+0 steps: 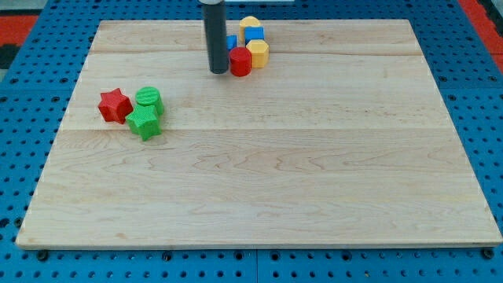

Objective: Push the red star along with the green circle towards the center

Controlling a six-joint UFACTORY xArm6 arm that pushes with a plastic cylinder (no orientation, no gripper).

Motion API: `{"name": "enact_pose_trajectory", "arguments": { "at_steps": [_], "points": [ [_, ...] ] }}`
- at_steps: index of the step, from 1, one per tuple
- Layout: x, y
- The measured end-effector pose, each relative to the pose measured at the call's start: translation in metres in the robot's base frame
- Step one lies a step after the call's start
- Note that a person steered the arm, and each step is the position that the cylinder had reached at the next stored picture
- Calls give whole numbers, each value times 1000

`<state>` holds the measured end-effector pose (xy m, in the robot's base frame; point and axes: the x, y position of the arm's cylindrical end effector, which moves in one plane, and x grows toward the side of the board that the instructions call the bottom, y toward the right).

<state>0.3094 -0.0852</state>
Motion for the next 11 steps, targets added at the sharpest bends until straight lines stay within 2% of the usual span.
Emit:
{"name": "enact_pose_trajectory", "arguments": {
  "at_steps": [1,2,3,4,5,6,7,8,10,11],
  "points": [
    [-29,-103],
    [5,-195],
    [78,-208],
    [114,-192],
    [122,-117],
    [107,-143],
    [90,-138],
    [89,-66],
    [66,-82],
    [65,-45]
  ]
}}
